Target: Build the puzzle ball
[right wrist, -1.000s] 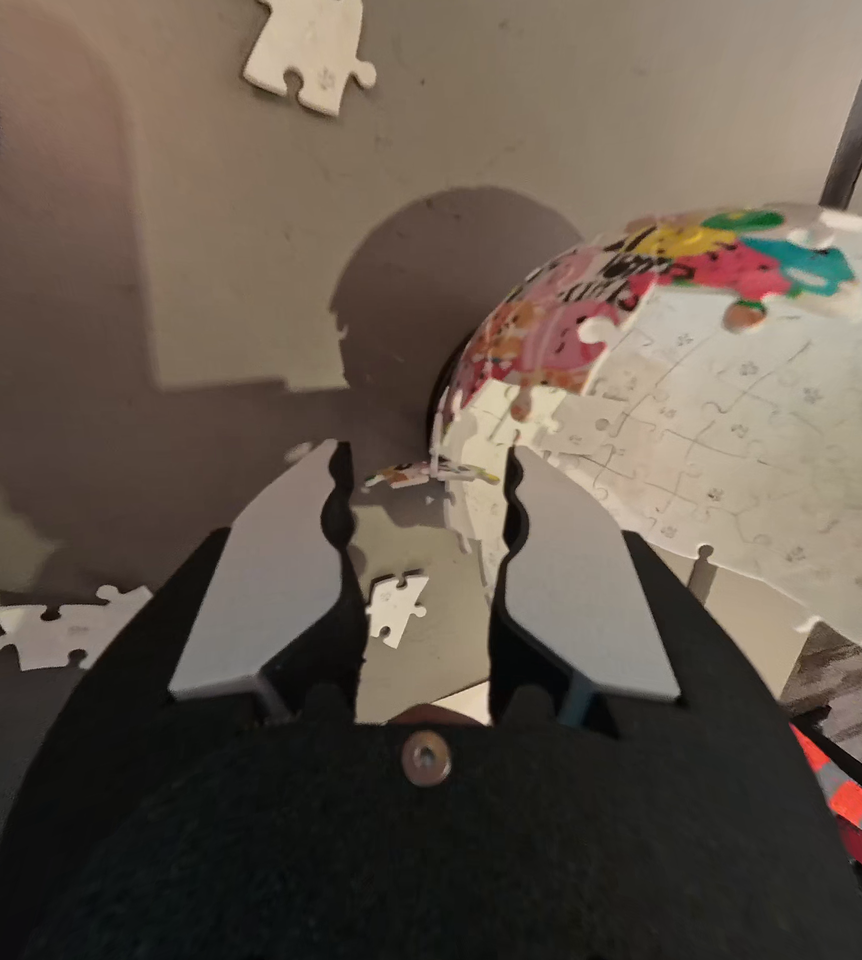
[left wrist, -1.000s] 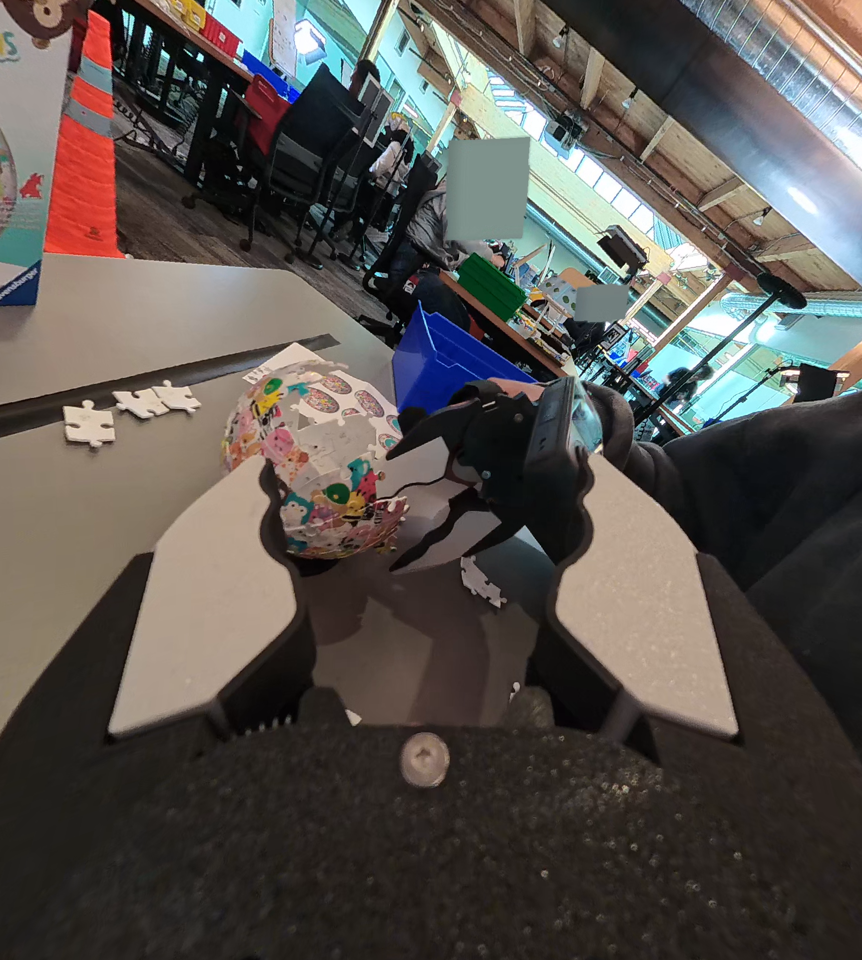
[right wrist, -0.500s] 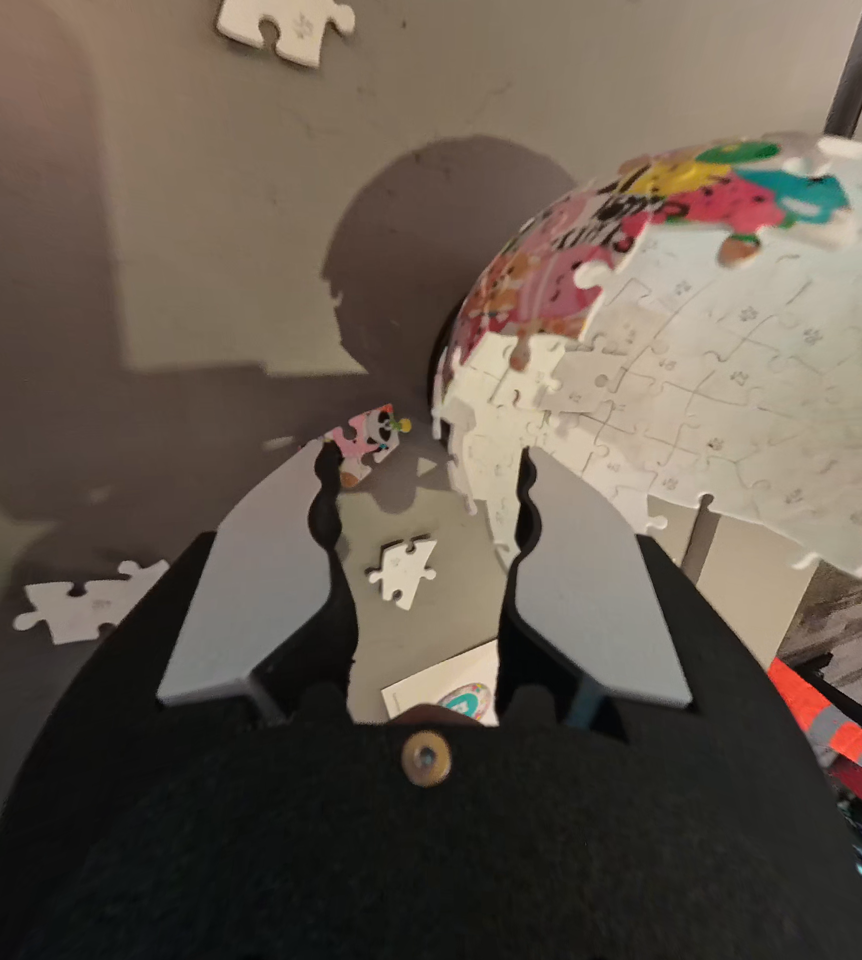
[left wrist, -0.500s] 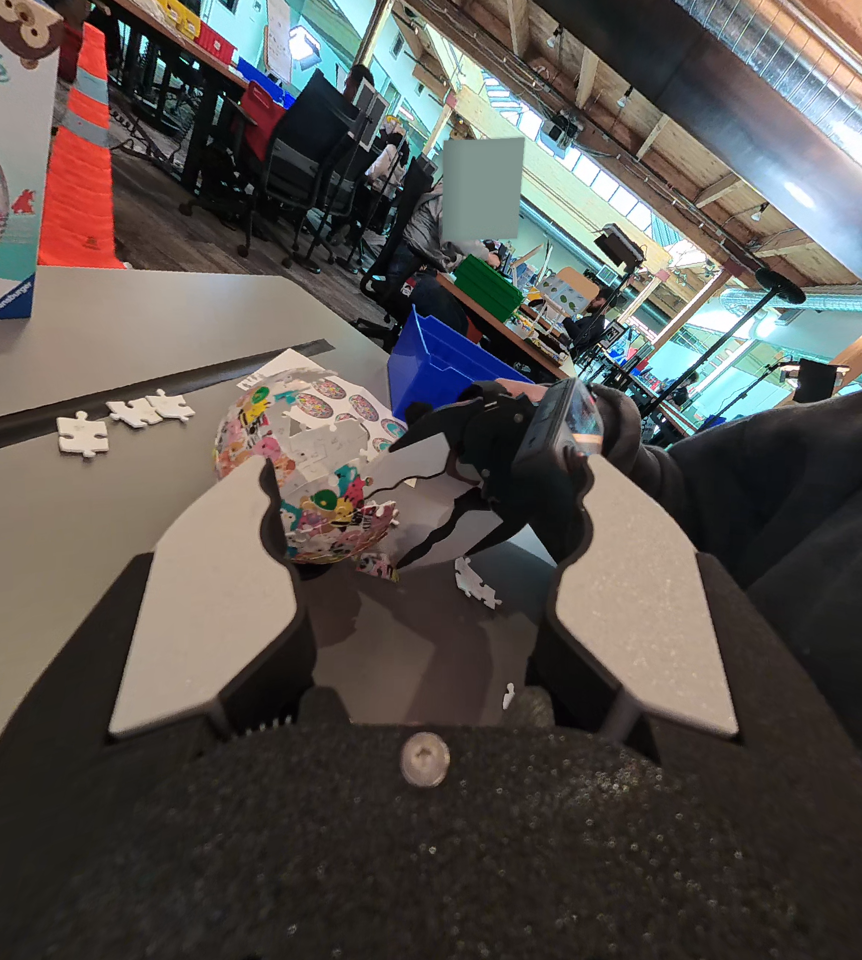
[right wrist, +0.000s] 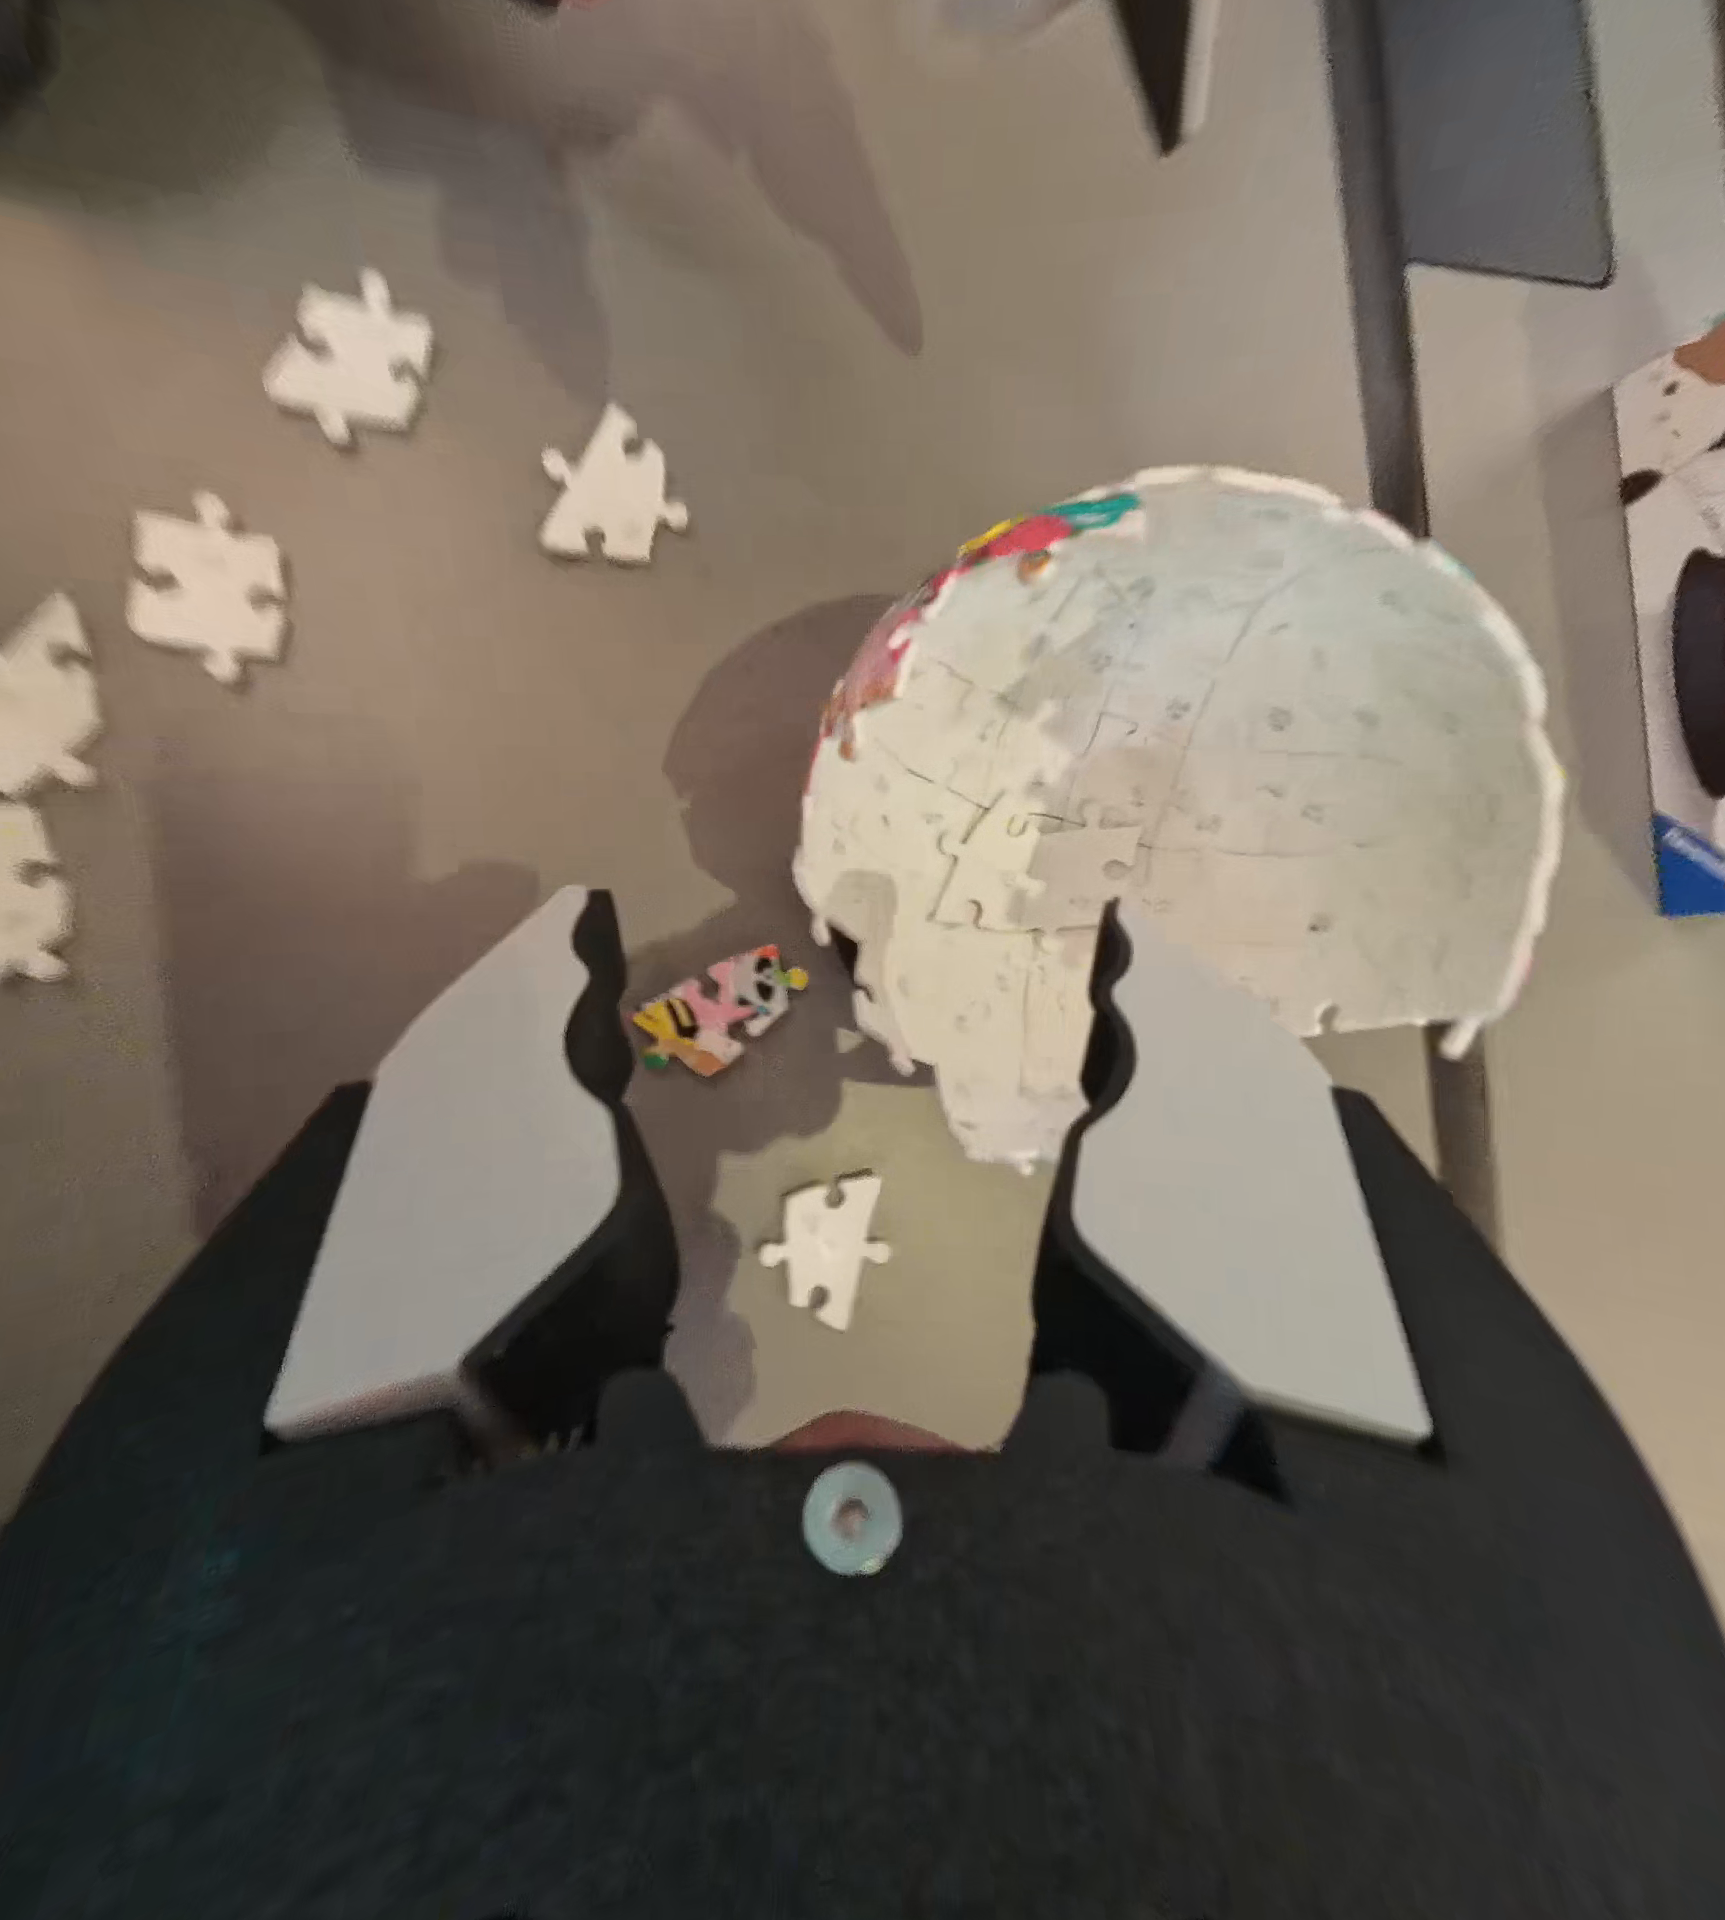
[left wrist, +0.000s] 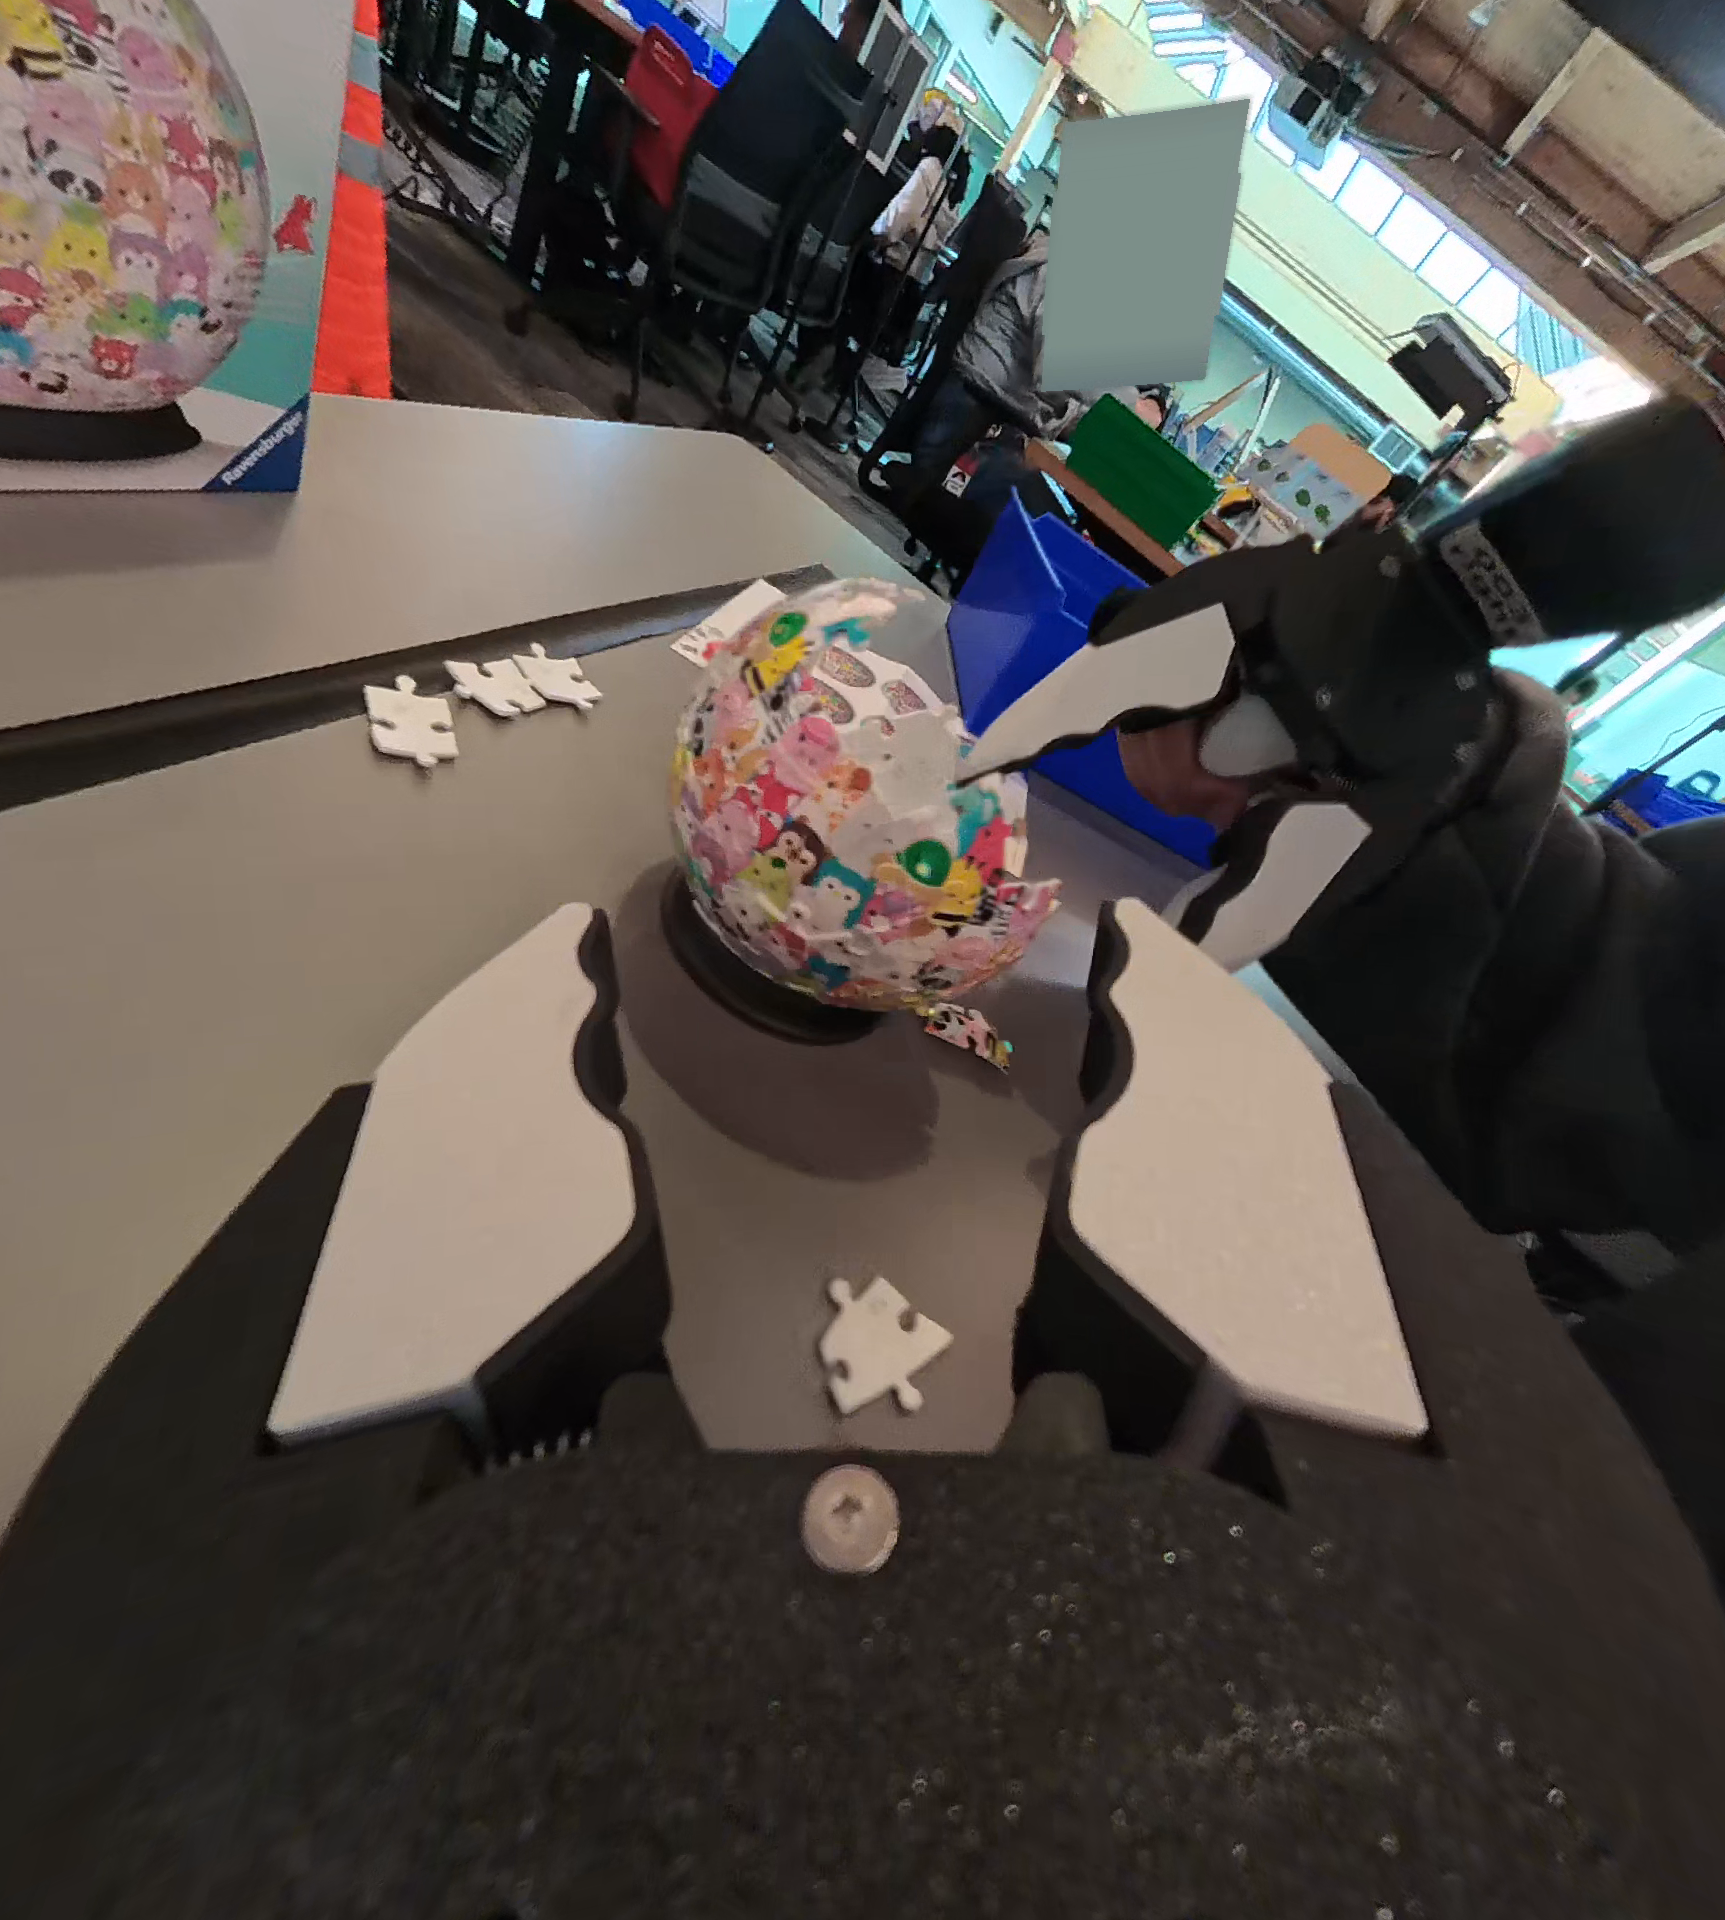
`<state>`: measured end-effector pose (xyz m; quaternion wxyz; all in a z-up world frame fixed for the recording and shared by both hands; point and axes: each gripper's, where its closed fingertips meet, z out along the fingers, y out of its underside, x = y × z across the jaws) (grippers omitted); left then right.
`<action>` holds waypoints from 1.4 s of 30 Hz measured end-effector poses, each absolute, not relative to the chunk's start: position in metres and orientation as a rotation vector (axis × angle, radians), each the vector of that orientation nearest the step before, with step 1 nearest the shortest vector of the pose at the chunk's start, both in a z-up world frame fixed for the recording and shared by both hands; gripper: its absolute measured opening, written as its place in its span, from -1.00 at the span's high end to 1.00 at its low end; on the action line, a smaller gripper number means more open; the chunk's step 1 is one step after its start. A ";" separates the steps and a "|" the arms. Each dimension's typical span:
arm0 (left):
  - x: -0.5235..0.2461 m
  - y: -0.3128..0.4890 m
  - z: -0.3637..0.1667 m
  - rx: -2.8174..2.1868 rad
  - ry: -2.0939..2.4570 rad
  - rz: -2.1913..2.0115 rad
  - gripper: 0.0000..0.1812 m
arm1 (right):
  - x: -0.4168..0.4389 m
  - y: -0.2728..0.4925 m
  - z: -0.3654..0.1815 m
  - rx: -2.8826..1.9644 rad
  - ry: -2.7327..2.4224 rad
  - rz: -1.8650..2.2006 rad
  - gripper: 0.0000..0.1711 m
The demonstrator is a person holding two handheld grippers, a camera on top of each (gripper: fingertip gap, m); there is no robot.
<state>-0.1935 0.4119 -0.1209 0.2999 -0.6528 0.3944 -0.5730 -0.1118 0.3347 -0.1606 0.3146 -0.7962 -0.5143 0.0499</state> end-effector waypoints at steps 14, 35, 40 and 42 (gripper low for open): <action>-0.161 0.400 -0.136 -1.581 1.285 -1.614 0.02 | -0.115 0.349 -0.223 -2.274 -1.645 -0.051 -0.17; -0.166 0.375 -0.136 -1.550 1.366 -1.692 0.03 | -0.106 0.326 -0.223 -2.554 -1.759 0.077 -0.06; -0.165 0.373 -0.136 -1.546 1.381 -1.674 0.02 | -0.099 0.318 -0.212 -2.548 -1.788 0.074 0.09; -0.165 0.373 -0.137 -1.544 1.385 -1.667 0.02 | -0.097 0.322 -0.204 -2.522 -1.756 0.058 0.06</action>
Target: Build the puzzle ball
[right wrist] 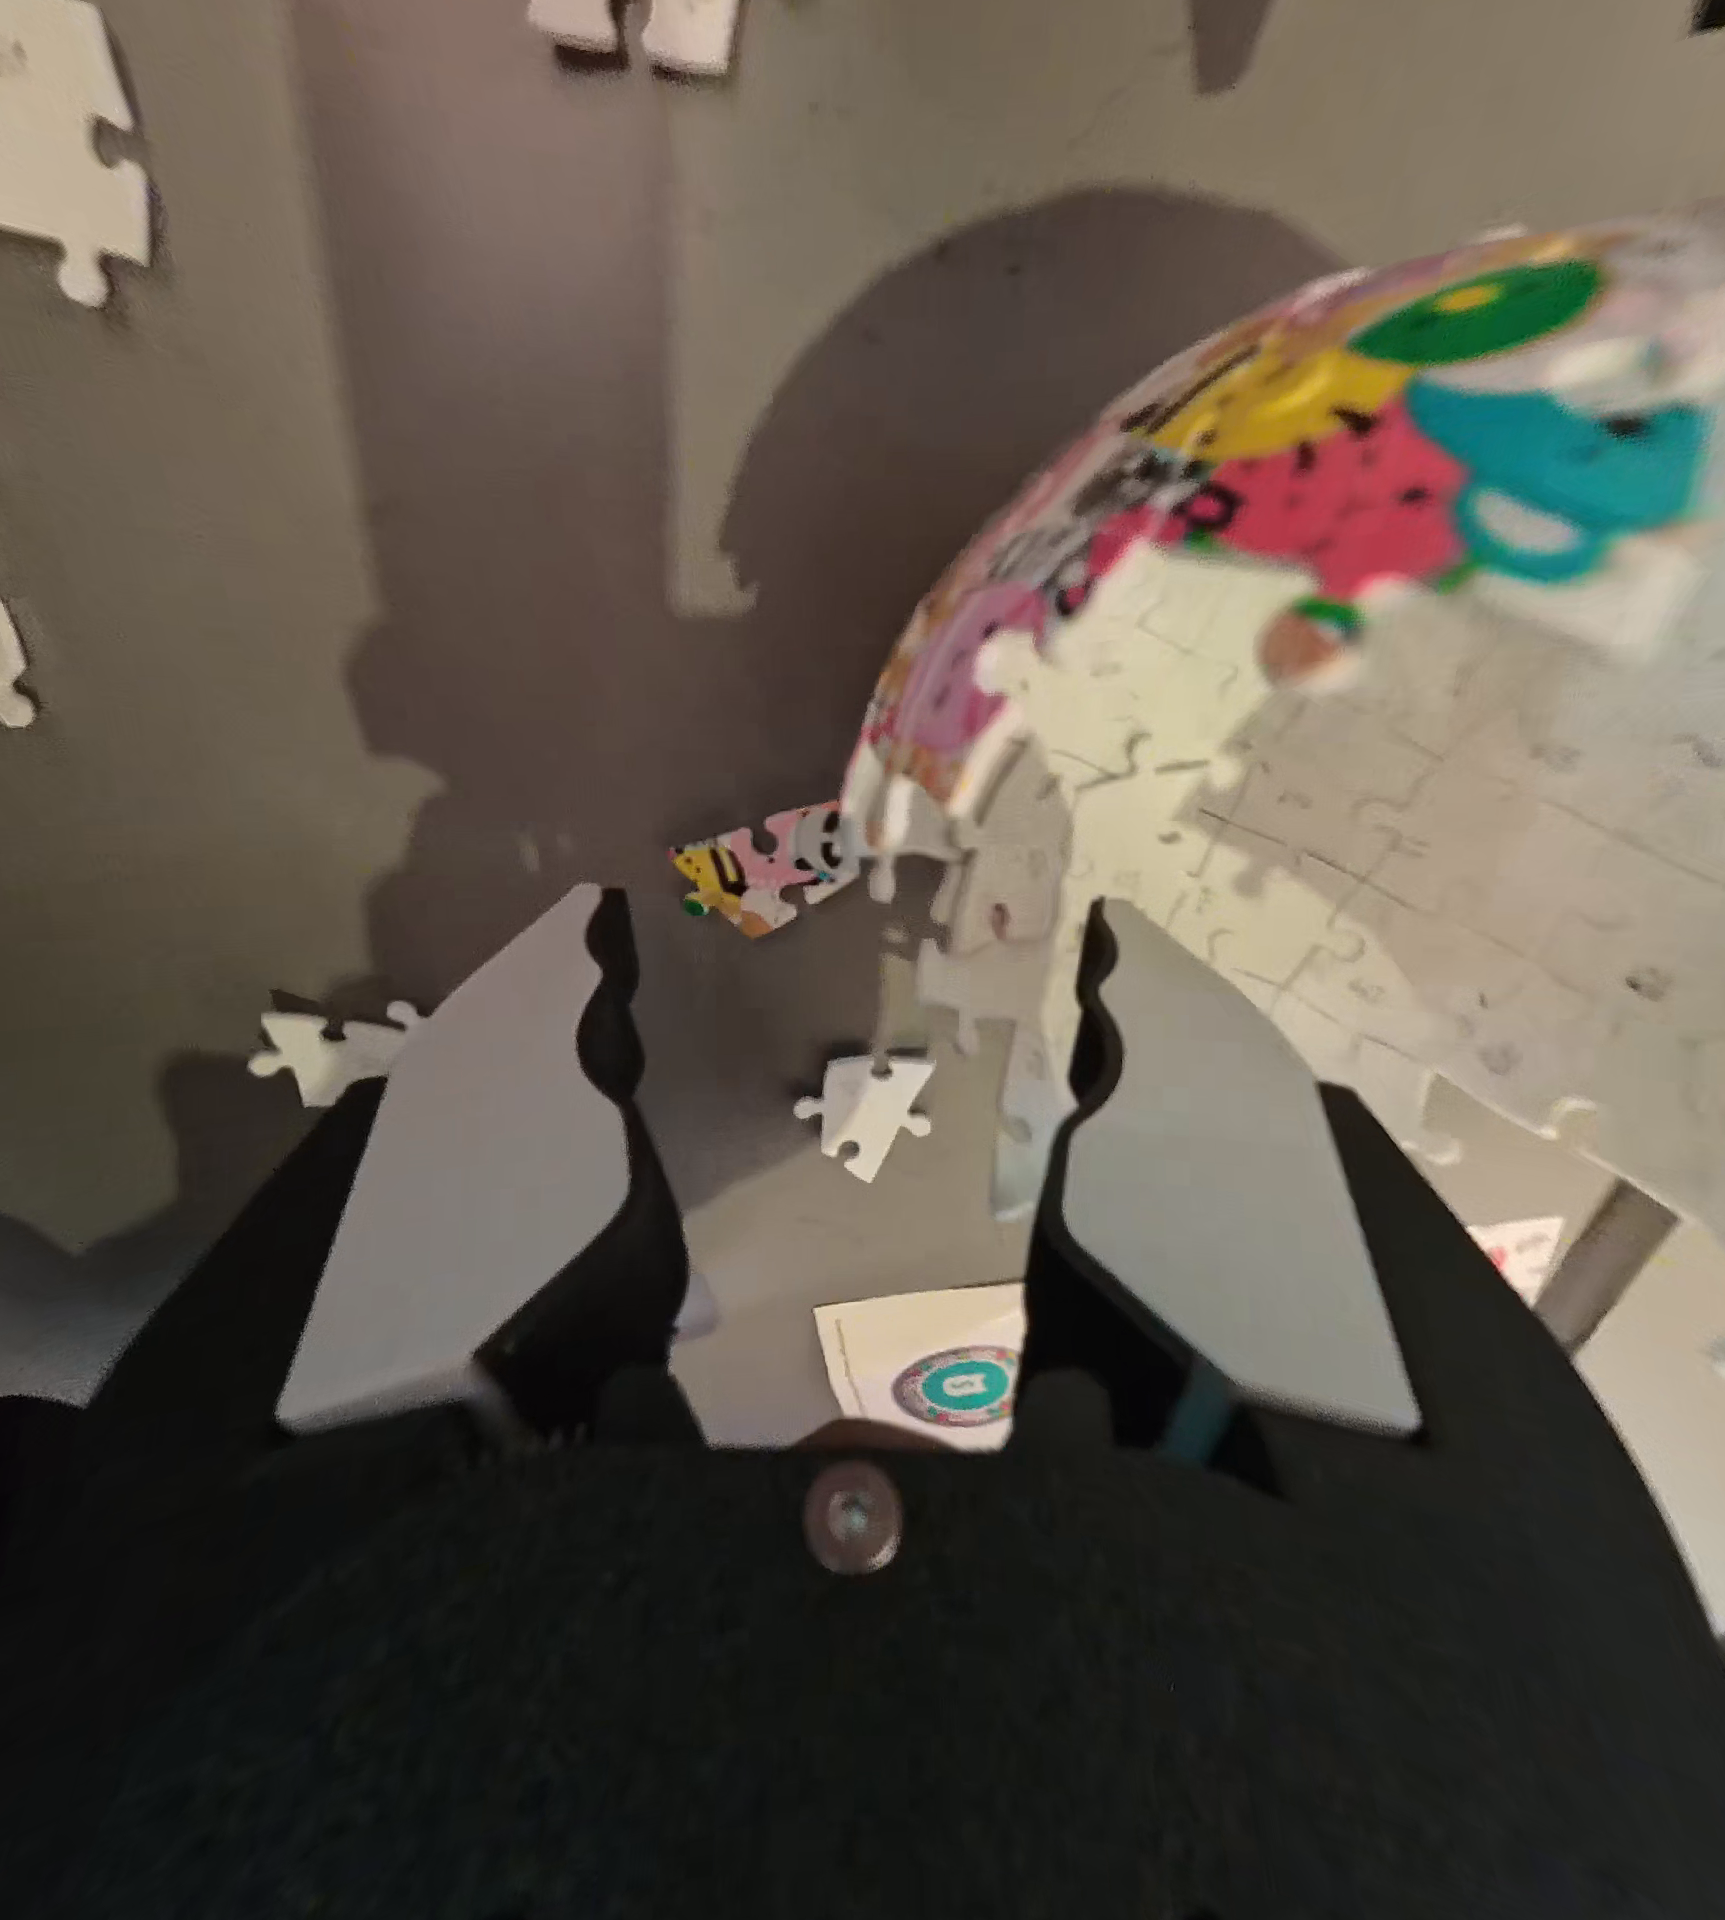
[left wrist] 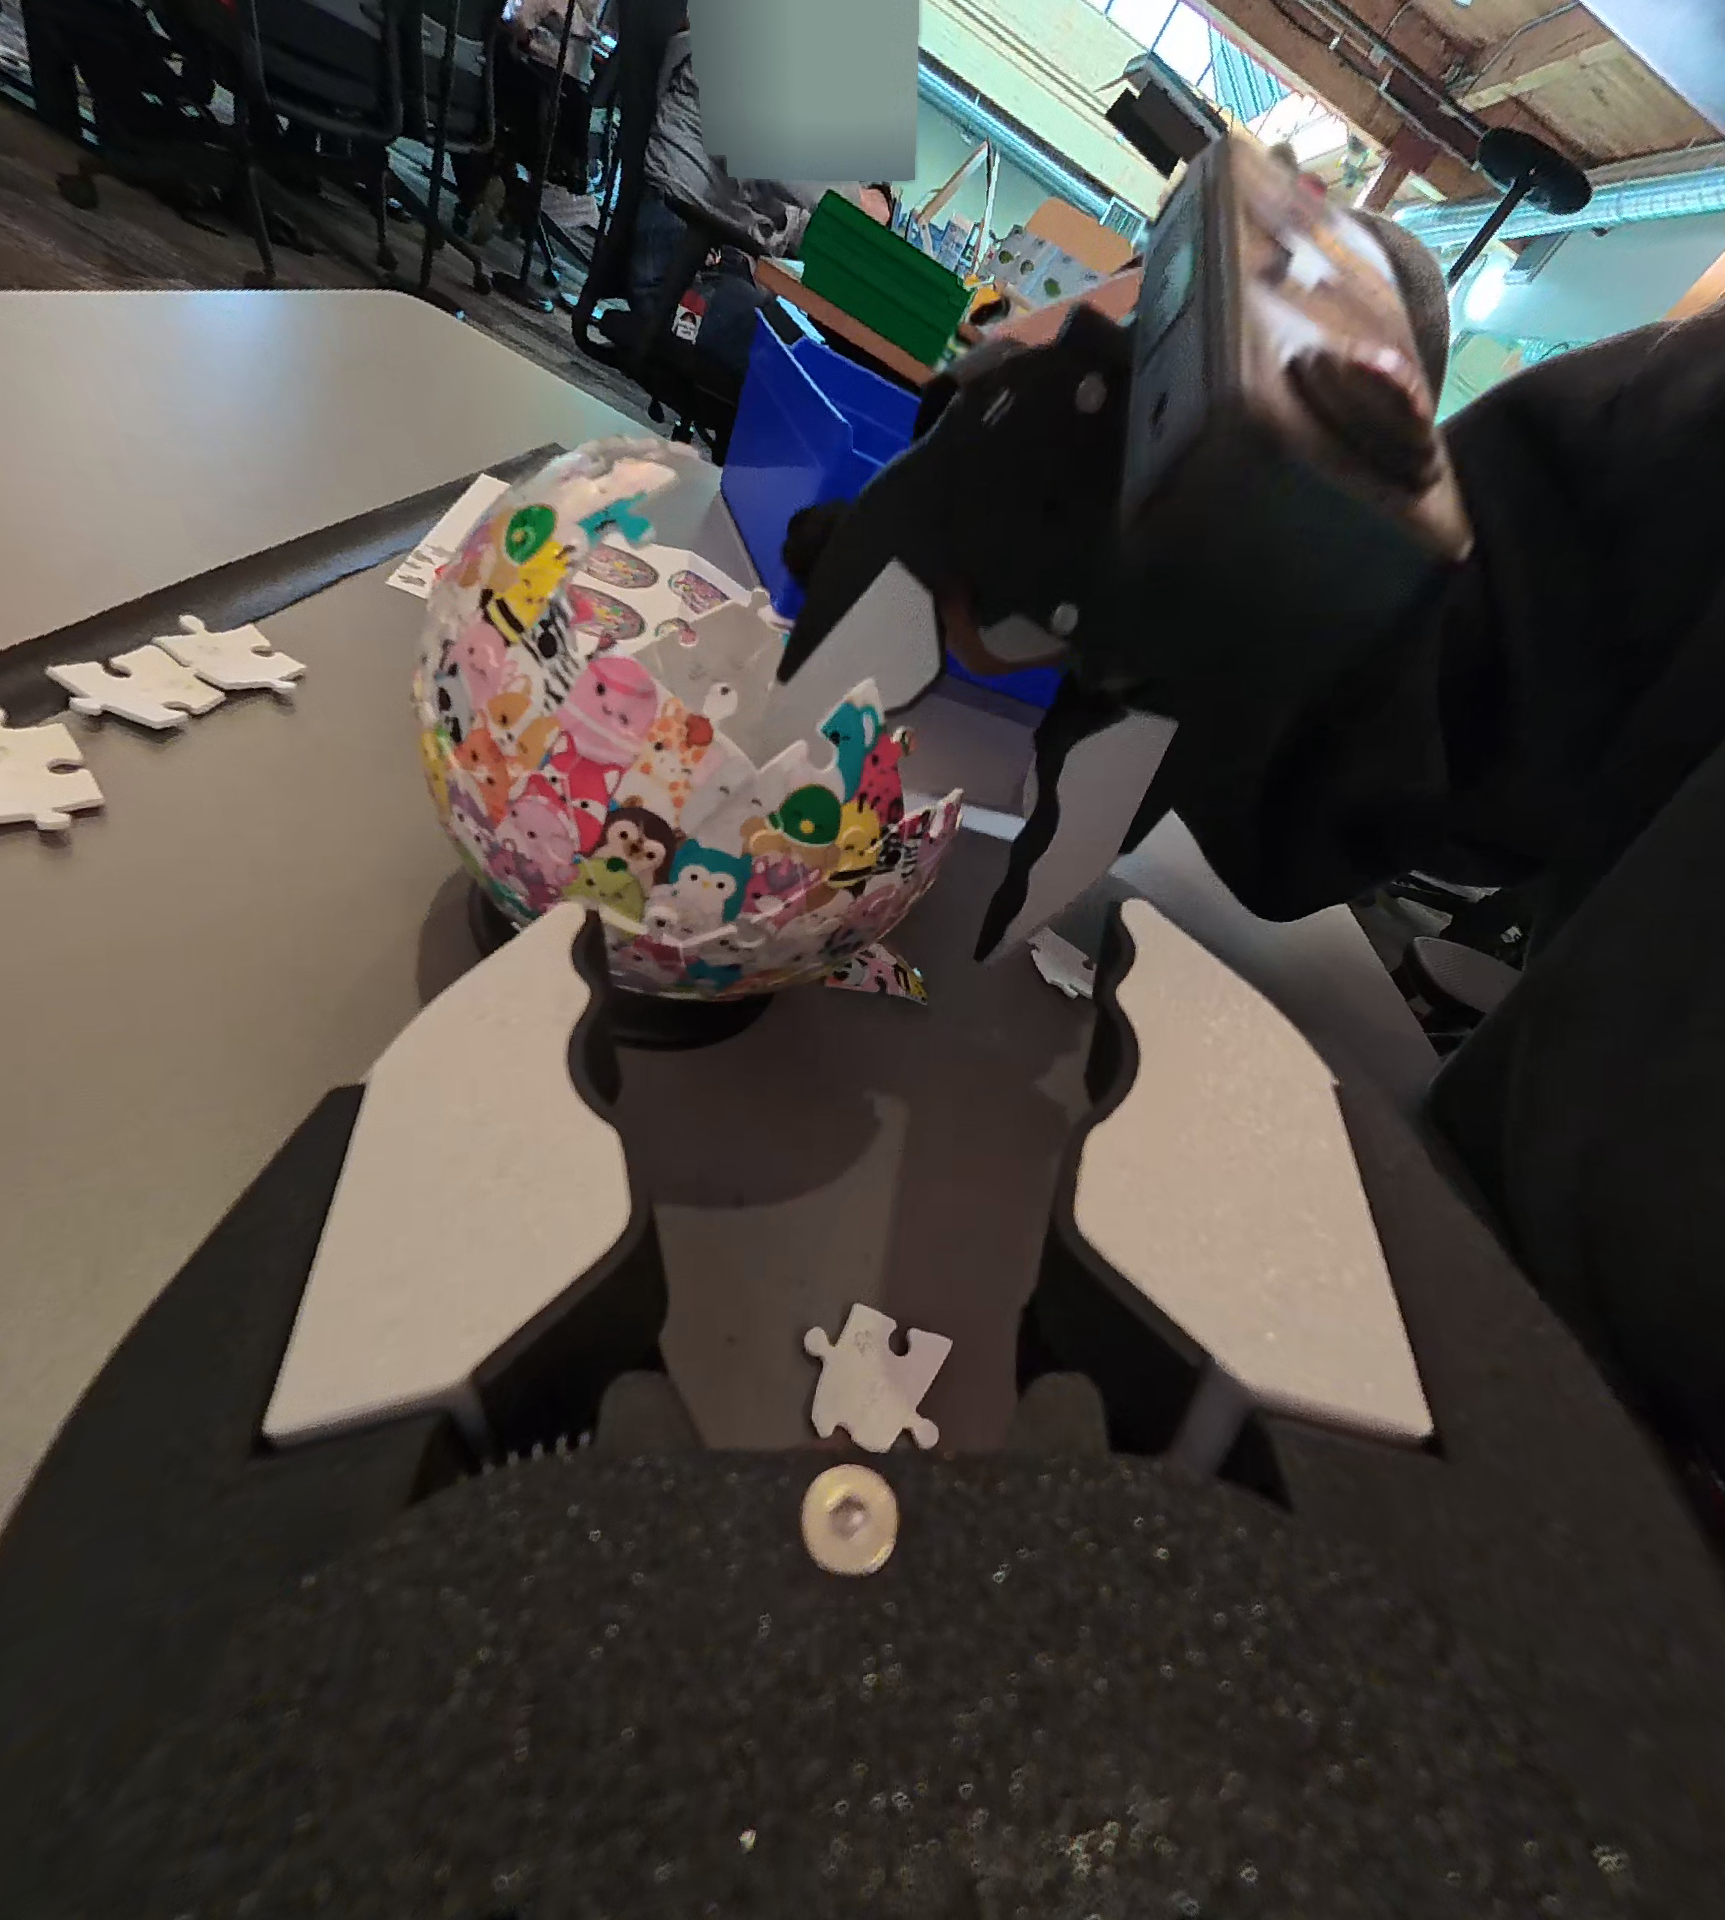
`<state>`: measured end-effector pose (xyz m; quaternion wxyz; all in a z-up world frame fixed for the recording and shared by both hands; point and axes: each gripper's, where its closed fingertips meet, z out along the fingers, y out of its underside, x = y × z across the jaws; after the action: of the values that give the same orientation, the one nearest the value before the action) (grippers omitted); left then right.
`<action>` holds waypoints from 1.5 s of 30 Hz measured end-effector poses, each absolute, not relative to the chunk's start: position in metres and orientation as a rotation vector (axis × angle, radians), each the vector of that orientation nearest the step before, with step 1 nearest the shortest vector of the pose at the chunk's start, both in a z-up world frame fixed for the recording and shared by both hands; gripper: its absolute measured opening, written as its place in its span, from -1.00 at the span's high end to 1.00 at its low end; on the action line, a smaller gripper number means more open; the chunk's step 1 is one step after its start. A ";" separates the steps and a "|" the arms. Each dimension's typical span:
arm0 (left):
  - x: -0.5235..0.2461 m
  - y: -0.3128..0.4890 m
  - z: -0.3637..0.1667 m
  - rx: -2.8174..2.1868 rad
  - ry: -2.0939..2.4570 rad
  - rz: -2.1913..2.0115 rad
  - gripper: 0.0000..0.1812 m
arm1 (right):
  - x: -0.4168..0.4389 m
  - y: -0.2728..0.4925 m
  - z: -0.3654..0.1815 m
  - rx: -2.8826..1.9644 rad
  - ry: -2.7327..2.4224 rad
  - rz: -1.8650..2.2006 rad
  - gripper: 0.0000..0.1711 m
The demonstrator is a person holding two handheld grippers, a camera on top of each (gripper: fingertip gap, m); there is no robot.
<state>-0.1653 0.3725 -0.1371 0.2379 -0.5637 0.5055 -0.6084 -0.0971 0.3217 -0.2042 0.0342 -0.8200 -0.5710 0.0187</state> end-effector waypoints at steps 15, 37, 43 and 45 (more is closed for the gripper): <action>-0.167 0.376 -0.136 -1.533 1.351 -1.675 0.03 | -0.093 0.322 -0.212 -2.554 -1.812 0.101 0.04; -0.166 0.375 -0.139 -1.539 1.376 -1.633 0.03 | -0.092 0.339 -0.213 -2.395 -1.876 -0.196 0.04; -0.166 0.375 -0.139 -1.542 1.382 -1.623 0.03 | -0.089 0.329 -0.231 -2.506 -1.908 -0.184 -0.13; -0.166 0.375 -0.139 -1.542 1.379 -1.626 0.03 | -0.090 0.325 -0.228 -2.505 -1.918 -0.158 -0.02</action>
<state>-0.1663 0.3749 -0.1389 0.2524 -0.5669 0.5072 -0.5980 -0.0900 0.3247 -0.2281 -0.0087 -0.7929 -0.6073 -0.0500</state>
